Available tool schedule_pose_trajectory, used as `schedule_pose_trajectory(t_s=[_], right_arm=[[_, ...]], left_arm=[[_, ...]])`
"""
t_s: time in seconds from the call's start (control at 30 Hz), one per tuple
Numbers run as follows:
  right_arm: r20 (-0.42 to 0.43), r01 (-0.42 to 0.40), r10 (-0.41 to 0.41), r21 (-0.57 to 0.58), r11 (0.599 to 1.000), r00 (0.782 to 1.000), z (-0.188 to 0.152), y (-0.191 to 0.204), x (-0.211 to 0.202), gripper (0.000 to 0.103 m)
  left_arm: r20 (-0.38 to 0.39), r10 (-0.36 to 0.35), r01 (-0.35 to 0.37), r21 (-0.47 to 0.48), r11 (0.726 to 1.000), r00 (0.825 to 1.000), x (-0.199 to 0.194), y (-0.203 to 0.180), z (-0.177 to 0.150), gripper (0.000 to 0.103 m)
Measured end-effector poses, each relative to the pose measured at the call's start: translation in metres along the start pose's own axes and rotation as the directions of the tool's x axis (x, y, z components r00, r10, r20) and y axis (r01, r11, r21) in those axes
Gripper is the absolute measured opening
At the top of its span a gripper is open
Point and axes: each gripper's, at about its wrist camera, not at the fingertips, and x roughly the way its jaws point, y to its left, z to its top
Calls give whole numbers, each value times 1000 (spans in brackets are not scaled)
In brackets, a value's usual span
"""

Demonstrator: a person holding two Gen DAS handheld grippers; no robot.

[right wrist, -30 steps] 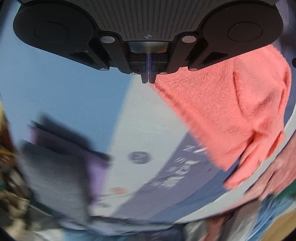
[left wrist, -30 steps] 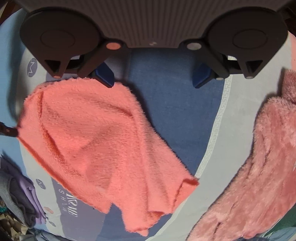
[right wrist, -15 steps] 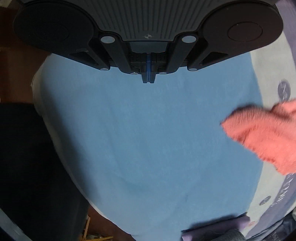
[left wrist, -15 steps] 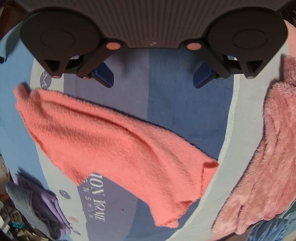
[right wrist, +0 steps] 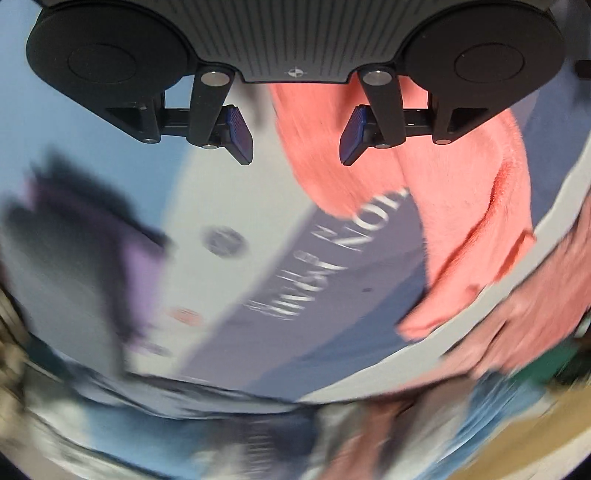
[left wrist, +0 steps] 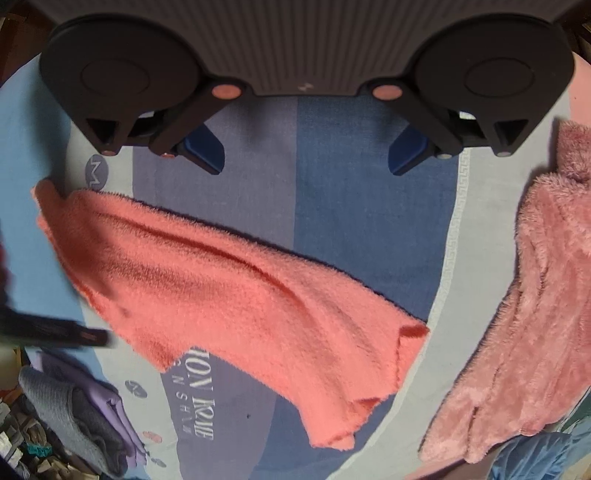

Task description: Fold towel

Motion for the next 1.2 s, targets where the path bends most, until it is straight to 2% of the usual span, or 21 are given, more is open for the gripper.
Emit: schedule_pose_trajectory(t_s=[0.13, 0.17, 0.23, 0.27, 0.3, 0.37, 0.43, 0.5, 0.57, 0.63, 0.7, 0.83, 0.9, 0.93, 1.07, 1.13, 1.17, 1.2], right_arm=[[-108, -51, 39, -113, 992, 993, 22, 4, 40, 51], [-141, -65, 49, -115, 991, 989, 26, 3, 48, 45], [-180, -88, 69, -98, 991, 981, 29, 0, 54, 25], [-183, -95, 78, -87, 992, 980, 29, -2, 55, 8], [-181, -97, 81, -79, 992, 980, 29, -3, 54, 4], [-154, -68, 57, -71, 995, 986, 28, -5, 48, 3], [-109, -4, 0, -36, 999, 994, 27, -13, 37, 3], [-67, 85, -81, 64, 994, 994, 24, -31, 23, 3], [-52, 183, -177, 173, 968, 983, 15, -56, 7, 3], [-58, 270, -264, 257, 928, 963, 3, -81, -7, 3], [-74, 359, -354, 319, 877, 932, -12, -106, -20, 3], [-117, 497, -505, 461, 735, 855, -39, -154, -46, 3], [-135, 518, -537, 535, 668, 832, -51, -172, -55, 2], [-140, 516, -538, 555, 652, 831, -55, -178, -57, 2], [-137, 455, -470, 582, 674, 872, -66, -186, -52, 4], [-122, 433, -455, 590, 681, 882, -69, -183, -52, 10], [-116, 442, -472, 593, 673, 874, -70, -179, -55, 18], [-114, 465, -504, 594, 657, 856, -70, -174, -59, 31]], left_arm=[[-3, 2, -2, -8, 1000, 1000, -3, 5, -4, 99], [-8, 2, -2, -11, 1000, 1000, -2, 6, -5, 99], [-20, 2, -2, -13, 1000, 1000, 2, 7, -7, 99], [-28, 3, -3, -16, 1000, 1000, 4, 7, -7, 99], [-33, 3, -4, -18, 1000, 999, 6, 7, -7, 99], [-38, -2, 2, -13, 1000, 999, 9, 5, -7, 99], [-40, -7, 7, -3, 1000, 999, 10, 2, -6, 99], [-34, -15, 15, 13, 1000, 999, 9, -1, -3, 99], [-22, -22, 22, 27, 999, 1000, 8, -4, 0, 99], [-15, -26, 26, 35, 999, 1000, 7, -6, 3, 99], [-14, -27, 27, 40, 999, 1000, 8, -8, 5, 99], [-19, -21, 22, 55, 998, 1000, 11, -10, 6, 99], [-24, -16, 17, 63, 998, 1000, 12, -11, 4, 99], [-28, -13, 14, 66, 998, 1000, 13, -11, 3, 99], [-38, -3, 6, 82, 997, 999, 15, -14, -2, 99], [-39, 0, 3, 91, 996, 999, 15, -16, -3, 99], [-39, 1, 3, 96, 995, 999, 15, -17, -3, 99], [-38, 2, 2, 101, 995, 999, 15, -19, -4, 99]])
